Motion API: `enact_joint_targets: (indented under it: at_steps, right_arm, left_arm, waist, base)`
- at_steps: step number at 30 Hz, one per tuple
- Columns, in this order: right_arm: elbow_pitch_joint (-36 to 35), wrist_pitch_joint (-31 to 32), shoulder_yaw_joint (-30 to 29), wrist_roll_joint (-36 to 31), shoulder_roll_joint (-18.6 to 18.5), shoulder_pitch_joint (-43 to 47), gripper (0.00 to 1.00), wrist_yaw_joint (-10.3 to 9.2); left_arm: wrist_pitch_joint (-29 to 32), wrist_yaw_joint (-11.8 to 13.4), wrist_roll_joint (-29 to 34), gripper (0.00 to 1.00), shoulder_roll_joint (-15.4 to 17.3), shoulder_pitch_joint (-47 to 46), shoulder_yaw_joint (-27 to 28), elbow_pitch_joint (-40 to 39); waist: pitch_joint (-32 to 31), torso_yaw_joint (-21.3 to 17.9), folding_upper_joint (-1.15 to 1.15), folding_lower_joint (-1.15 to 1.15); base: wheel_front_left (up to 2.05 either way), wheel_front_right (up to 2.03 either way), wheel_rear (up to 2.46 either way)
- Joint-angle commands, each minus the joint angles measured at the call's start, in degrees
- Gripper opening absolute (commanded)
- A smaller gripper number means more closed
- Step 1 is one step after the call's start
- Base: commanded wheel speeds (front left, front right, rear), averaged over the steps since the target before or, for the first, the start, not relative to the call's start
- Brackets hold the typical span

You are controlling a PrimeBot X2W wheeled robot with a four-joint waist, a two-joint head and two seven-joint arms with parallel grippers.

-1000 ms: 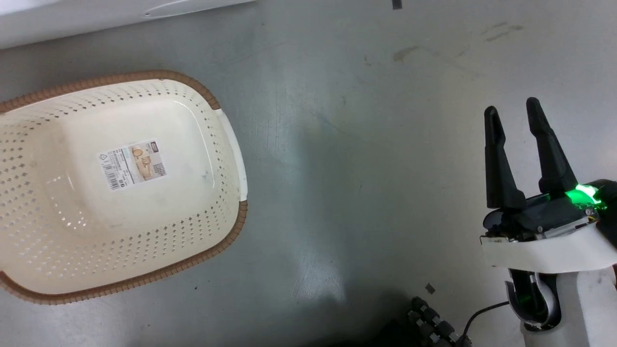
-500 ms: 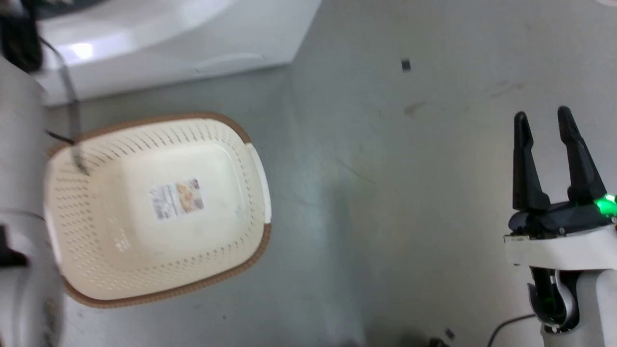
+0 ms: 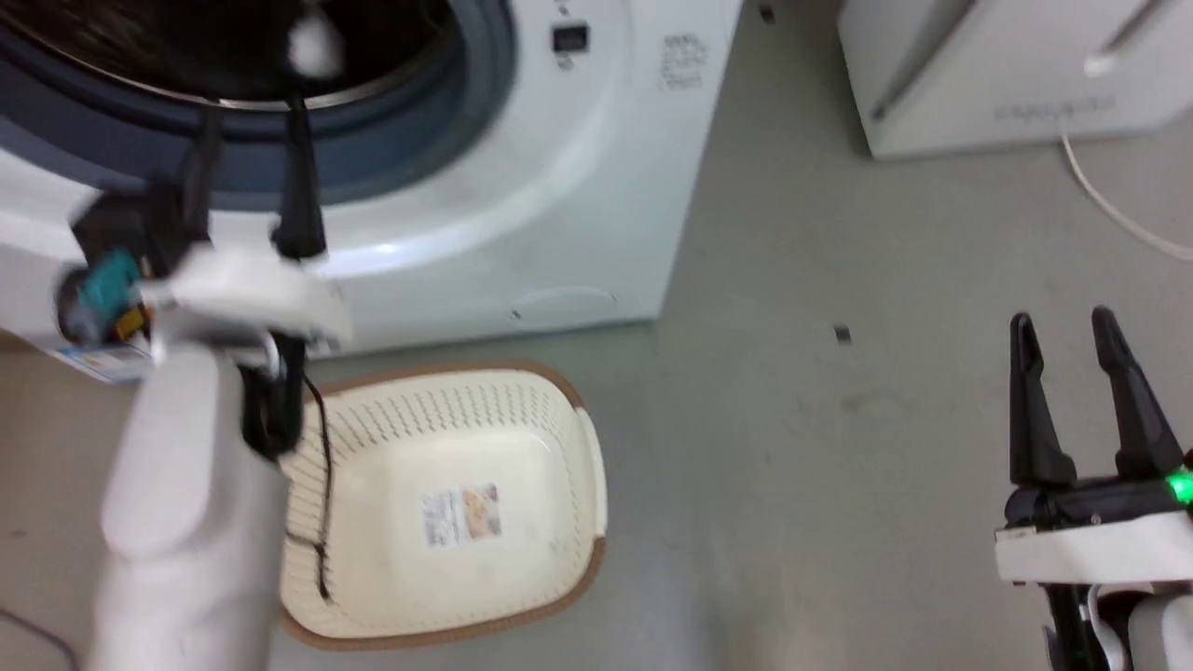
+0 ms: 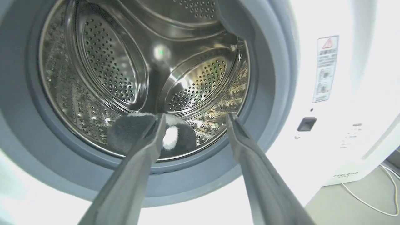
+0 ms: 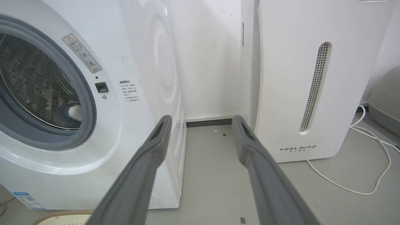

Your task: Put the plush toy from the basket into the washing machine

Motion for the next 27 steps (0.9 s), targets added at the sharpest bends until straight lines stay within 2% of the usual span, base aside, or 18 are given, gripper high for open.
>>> enact_joint_targets:
  at_steps: [1, 7, 17, 27]
  right_arm:
    - [0.2, -0.3, -0.3, -0.6, -0.2, 1.3, 1.0, -0.05]
    - [0.4, -0.3, -1.0, -1.4, 0.8, 4.7, 1.0, -0.05]
    - [3.3, -0.3, 0.5, -2.9, 1.6, 8.3, 1.0, -0.05]
    - [4.3, -0.3, 1.1, -3.1, 2.6, 11.1, 1.0, -0.05]
  left_arm:
    - [-0.3, -0.1, -0.8, 1.0, -1.1, 3.5, 0.7, -1.9]
    - [-0.3, 0.3, -1.3, 1.0, -3.4, 16.9, 1.5, -11.1]
    - [-0.3, 2.4, 0.7, 1.0, -5.8, 33.7, 1.2, -19.6]
    - [-0.3, 4.5, 3.3, 1.0, -7.6, 41.9, -1.8, -21.1]
  waist:
    - [-6.0, 4.2, 0.0, 0.01]
    - [-10.7, 6.4, 0.0, 0.01]
    - [-14.8, 8.1, 0.0, 0.01]
    - [-16.6, 9.0, 0.0, 0.01]
  base:
    - [0.0, 0.0, 0.0]
    - [0.0, 0.0, 0.0]
    - [0.0, 0.0, 0.0]
    - [0.0, 0.0, 0.0]
